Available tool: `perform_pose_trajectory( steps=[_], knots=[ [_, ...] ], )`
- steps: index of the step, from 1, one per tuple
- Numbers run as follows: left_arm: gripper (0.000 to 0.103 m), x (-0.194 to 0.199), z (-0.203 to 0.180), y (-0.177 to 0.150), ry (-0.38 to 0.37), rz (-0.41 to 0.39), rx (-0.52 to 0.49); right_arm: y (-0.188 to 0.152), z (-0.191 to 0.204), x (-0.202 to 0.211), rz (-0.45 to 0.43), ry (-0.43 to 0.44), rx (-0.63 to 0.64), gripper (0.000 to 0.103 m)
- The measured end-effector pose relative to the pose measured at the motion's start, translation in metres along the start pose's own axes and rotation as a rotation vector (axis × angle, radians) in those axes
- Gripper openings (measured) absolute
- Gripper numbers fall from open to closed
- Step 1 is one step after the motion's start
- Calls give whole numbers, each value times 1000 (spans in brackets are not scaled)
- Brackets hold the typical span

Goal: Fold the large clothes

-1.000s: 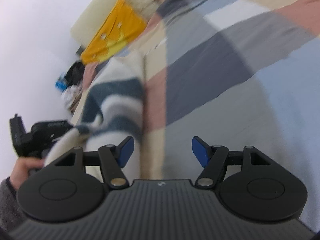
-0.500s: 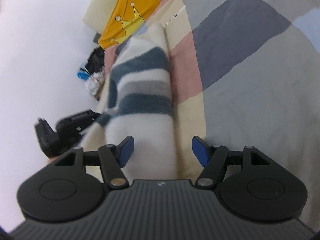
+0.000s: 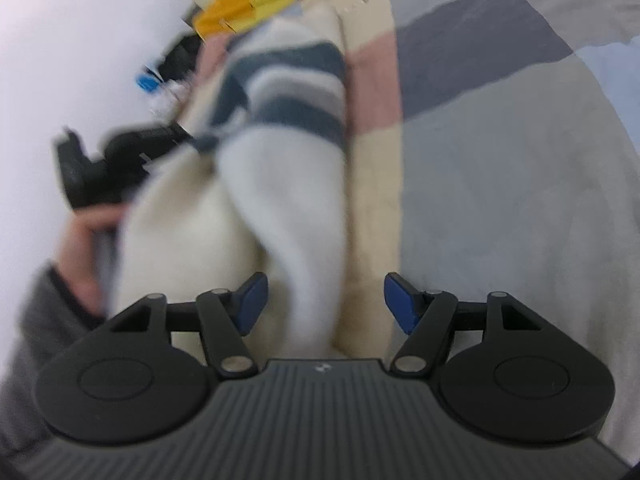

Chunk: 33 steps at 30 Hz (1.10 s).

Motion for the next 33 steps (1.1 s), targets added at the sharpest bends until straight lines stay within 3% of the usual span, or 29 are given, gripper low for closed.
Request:
perform_pose_trajectory(
  steps=[4,6,7,8,10,11,12,18,23,29,33],
  knots=[
    [12,0,-2,0,-13,3,18,4,0,-7,-22,-25,9,60],
    [14,0,-4,0,-20,8,21,8,3,-6,-39,-32,20,49],
    [15,1,-6,0,-27,10,17,9,3,-5,-42,-18,8,34],
    [21,3,-9,0,-39,11,12,11,2,-3,-43,2,-12,21],
    [37,9,-16,-1,-63,9,7,15,0,7,-74,-19,-31,17],
    [45,11,-20,-2,-73,7,2,17,0,13,-92,-26,-22,16],
    [46,15,-25,-3,-83,4,-10,20,0,20,-108,-29,-19,16],
    [47,39,-51,-12,-144,-9,-75,49,2,66,-241,-146,47,14],
    [47,61,-83,-23,-246,-21,-112,100,-18,126,-386,-263,48,14],
    [47,67,-114,-57,-333,33,-131,172,-37,188,-533,-503,165,13],
    [47,65,-133,-80,-378,80,-177,219,-57,218,-573,-649,226,13]
  ],
)
Point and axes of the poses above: each gripper's, at about its wrist camera, not at the fingertips, and x roughly against the way its jaws point, z to its left, y to its top, the point moved 7 cm from there along -x, roughly the way its jaws point, and after that the axes turned 3 degrees about -x, right-handed, at the moved point
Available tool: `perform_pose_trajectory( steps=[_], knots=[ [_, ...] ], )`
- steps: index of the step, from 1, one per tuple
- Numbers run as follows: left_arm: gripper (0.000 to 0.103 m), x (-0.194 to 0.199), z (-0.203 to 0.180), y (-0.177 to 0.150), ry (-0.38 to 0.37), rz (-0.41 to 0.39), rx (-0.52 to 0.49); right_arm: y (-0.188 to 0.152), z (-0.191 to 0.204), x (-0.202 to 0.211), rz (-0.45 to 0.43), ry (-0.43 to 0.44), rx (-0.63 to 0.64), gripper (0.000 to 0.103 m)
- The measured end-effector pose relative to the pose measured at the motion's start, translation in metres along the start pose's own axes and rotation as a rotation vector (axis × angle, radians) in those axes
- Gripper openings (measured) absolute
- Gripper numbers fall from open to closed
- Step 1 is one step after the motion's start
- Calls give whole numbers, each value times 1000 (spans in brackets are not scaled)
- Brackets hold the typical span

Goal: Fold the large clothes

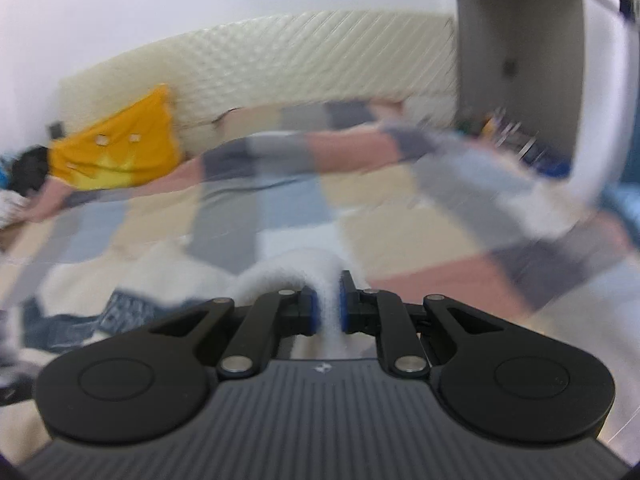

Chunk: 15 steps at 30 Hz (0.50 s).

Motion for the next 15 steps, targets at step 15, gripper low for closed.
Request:
perform_pose_trajectory(
  steps=[15],
  knots=[
    [47,-46,-28,-67,-78,207,-108,-61,-64,-82,77,-167,146,13]
  ],
)
Point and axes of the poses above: each gripper's, at about its wrist camera, not at the fingertips, and x roughly against the way its jaws point, z to its left, y to its top, the point moved 7 cm from there along -x, roughly the way its jaws point, and after that the axes turned 3 degrees about -x, right-handed, at the moved point
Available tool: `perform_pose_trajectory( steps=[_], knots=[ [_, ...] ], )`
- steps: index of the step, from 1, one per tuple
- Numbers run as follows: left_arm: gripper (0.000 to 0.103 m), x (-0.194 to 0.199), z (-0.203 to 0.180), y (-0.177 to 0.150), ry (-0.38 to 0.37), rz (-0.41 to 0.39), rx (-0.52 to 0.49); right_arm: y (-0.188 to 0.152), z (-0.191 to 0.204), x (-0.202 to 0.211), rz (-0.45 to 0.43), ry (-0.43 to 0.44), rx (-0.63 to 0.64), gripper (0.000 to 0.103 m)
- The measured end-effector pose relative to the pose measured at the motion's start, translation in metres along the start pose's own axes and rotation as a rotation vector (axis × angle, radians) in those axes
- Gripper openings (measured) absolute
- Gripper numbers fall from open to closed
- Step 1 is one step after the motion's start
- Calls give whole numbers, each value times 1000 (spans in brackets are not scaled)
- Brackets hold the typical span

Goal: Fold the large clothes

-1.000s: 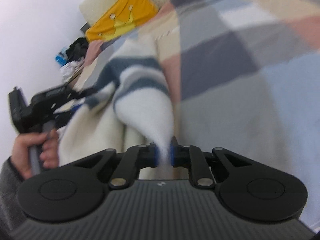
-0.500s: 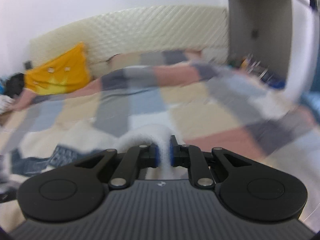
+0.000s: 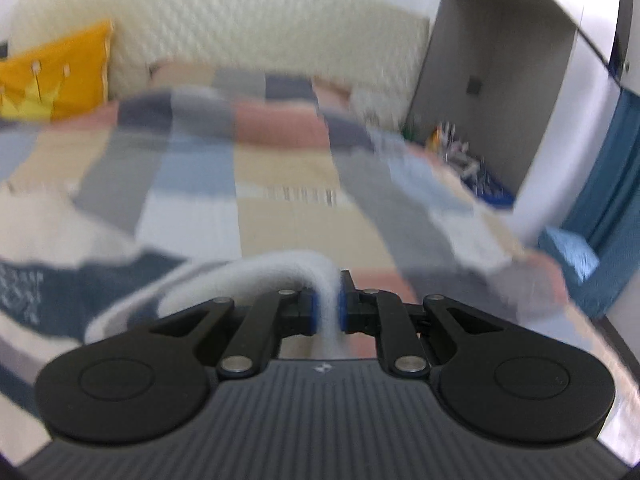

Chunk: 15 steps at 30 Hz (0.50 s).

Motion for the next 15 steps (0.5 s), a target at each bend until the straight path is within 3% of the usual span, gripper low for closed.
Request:
perform_pose_trajectory(
  steps=[5,10,15],
  knots=[
    [47,-7,-20,-15,-35,44,-45,-55,-11,-17,95,40,-129,15],
    [47,-9,-50,-27,-66,79,-119,-71,-4,-10,108,89,-218,18],
    [47,-4,-67,-38,-73,85,-123,-75,7,11,146,128,-274,45]
  ],
)
Point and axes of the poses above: each gripper's, at about its wrist camera, not at the fingertips, and x roughly against the way its jaws point, z to its left, y to its top, the point moved 7 cm from there along -x, roughly the way its jaws point, and after that the axes turned 3 degrees about -x, right-handed, at the moved point
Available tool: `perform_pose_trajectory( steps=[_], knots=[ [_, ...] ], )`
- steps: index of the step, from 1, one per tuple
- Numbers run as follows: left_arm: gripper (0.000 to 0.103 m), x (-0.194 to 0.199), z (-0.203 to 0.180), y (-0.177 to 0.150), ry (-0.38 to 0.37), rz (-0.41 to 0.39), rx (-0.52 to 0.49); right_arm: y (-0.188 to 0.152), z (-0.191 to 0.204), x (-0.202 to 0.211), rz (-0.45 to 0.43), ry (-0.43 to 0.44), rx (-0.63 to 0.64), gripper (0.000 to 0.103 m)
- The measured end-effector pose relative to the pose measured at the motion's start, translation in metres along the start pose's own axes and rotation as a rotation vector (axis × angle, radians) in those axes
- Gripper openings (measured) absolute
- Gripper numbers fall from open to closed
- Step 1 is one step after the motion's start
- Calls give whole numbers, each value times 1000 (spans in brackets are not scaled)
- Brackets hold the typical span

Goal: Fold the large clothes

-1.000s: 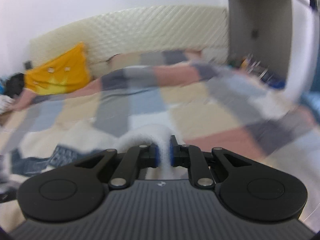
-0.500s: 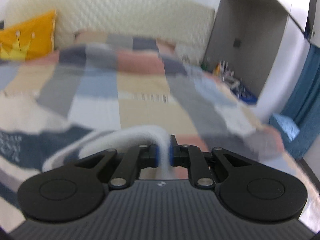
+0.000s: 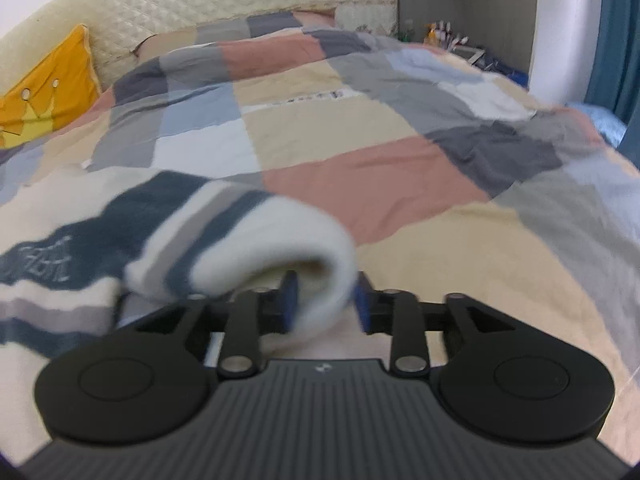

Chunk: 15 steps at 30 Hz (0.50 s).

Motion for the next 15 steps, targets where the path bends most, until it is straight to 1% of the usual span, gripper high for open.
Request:
perform_pose_trajectory(
  steps=[1,2,3,7,9,13,15],
  knots=[
    [47,1,-3,-3,1,0,5,-1,2,3,2,8,-6,55],
    [47,3,-6,-5,-1,-1,14,-2,7,9,4,22,-12,60],
    [47,5,-9,-8,-6,-1,20,-4,11,14,6,37,-16,61],
    [47,13,-25,-19,-12,-3,12,-14,30,41,21,96,-50,62],
    [47,15,-32,-27,-20,4,8,-19,39,57,28,132,-94,62],
    [47,16,-45,-41,-9,21,-22,-35,56,86,24,213,-167,62],
    [47,15,-51,-46,-12,29,-26,-48,61,96,27,221,-167,62]
  ],
)
Point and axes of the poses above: each gripper's, at about its wrist camera, not at the fingertips, and x roughly against the way its jaws point, z to its left, y to its top, the point moved 7 cm from there along -x, roughly the way its jaws point, and after that the axes turned 3 degrees about -x, right-handed, at the moved point
